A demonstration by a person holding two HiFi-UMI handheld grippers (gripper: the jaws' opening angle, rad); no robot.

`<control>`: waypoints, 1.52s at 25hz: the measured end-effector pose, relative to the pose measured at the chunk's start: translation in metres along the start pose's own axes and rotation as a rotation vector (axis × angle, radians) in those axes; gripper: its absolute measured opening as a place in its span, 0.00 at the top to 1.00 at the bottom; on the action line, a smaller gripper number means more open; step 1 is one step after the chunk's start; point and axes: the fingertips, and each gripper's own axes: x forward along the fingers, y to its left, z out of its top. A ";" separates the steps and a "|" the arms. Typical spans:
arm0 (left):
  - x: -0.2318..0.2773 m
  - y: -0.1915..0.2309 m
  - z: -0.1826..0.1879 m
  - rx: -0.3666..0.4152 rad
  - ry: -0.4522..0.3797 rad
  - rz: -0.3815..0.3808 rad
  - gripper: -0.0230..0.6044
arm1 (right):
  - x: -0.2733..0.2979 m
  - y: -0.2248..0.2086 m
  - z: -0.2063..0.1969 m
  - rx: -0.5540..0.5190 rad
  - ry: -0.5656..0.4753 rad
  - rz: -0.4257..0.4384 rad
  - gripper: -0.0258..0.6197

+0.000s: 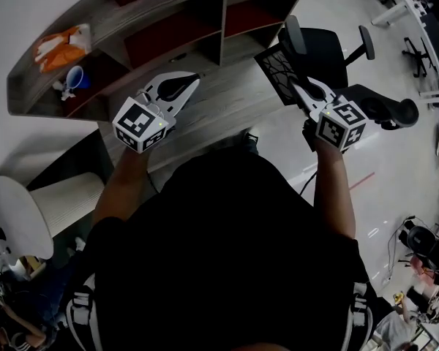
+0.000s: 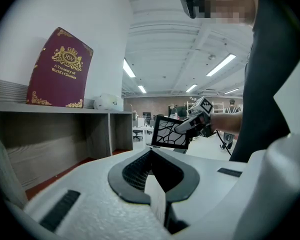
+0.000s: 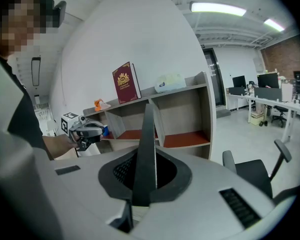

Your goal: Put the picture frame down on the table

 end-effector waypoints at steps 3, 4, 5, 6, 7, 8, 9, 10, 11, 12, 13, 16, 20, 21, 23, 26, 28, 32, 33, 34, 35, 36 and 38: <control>0.012 -0.002 0.003 -0.006 -0.003 -0.002 0.94 | 0.000 -0.010 0.002 0.003 0.005 0.006 0.93; 0.017 -0.003 0.004 -0.004 0.001 -0.006 0.94 | 0.000 -0.013 0.002 0.005 0.007 0.010 0.93; 0.021 -0.004 0.004 -0.002 0.005 -0.011 0.93 | 0.001 -0.016 0.002 0.008 0.010 0.014 0.93; 0.024 -0.005 0.003 0.000 0.009 -0.015 0.94 | 0.002 -0.018 0.001 0.012 0.012 0.018 0.93; 0.028 -0.004 0.002 -0.001 0.011 -0.016 0.94 | 0.003 -0.021 0.000 0.017 0.015 0.022 0.93; 0.030 -0.004 0.001 -0.004 0.013 -0.014 0.94 | 0.004 -0.024 -0.001 0.024 0.018 0.026 0.93; 0.032 -0.002 0.000 -0.010 0.015 -0.011 0.94 | 0.006 -0.027 -0.002 0.030 0.022 0.029 0.93; 0.034 -0.001 -0.001 -0.017 0.018 -0.006 0.93 | 0.007 -0.030 -0.003 0.037 0.027 0.032 0.93; 0.036 -0.001 -0.003 -0.024 0.020 -0.003 0.93 | 0.009 -0.033 -0.005 0.043 0.032 0.034 0.93; 0.038 -0.001 -0.004 -0.028 0.023 -0.001 0.94 | 0.011 -0.036 -0.007 0.048 0.038 0.037 0.93; 0.040 -0.001 -0.004 -0.029 0.027 -0.001 0.93 | 0.012 -0.040 -0.009 0.052 0.043 0.039 0.93; 0.049 0.000 -0.005 -0.022 0.035 0.002 0.94 | 0.017 -0.050 -0.012 0.060 0.059 0.048 0.93; 0.058 0.004 -0.004 -0.039 0.031 0.009 0.94 | 0.026 -0.060 -0.017 0.068 0.078 0.062 0.93; 0.061 0.005 -0.005 -0.043 0.034 0.009 0.94 | 0.028 -0.063 -0.018 0.070 0.082 0.065 0.93; 0.065 0.005 -0.009 -0.050 0.044 0.007 0.94 | 0.034 -0.068 -0.020 0.075 0.091 0.069 0.93; 0.070 0.006 -0.018 -0.061 0.064 0.009 0.94 | 0.043 -0.077 -0.026 0.082 0.108 0.074 0.93; 0.073 0.008 -0.022 -0.066 0.074 0.012 0.93 | 0.049 -0.083 -0.030 0.089 0.118 0.079 0.93; 0.078 0.011 -0.023 -0.043 0.086 0.019 0.94 | 0.057 -0.090 -0.039 0.128 0.138 0.092 0.93; 0.080 0.013 -0.022 -0.042 0.085 0.019 0.94 | 0.058 -0.092 -0.041 0.134 0.142 0.094 0.93; 0.082 0.014 -0.022 -0.043 0.086 0.020 0.94 | 0.059 -0.093 -0.042 0.137 0.146 0.096 0.93; 0.084 0.016 -0.022 -0.045 0.089 0.021 0.94 | 0.061 -0.095 -0.043 0.139 0.150 0.097 0.93; 0.086 0.017 -0.023 -0.047 0.094 0.021 0.94 | 0.062 -0.097 -0.045 0.143 0.154 0.098 0.93; 0.093 0.019 -0.026 -0.054 0.105 0.019 0.93 | 0.066 -0.102 -0.050 0.152 0.163 0.100 0.93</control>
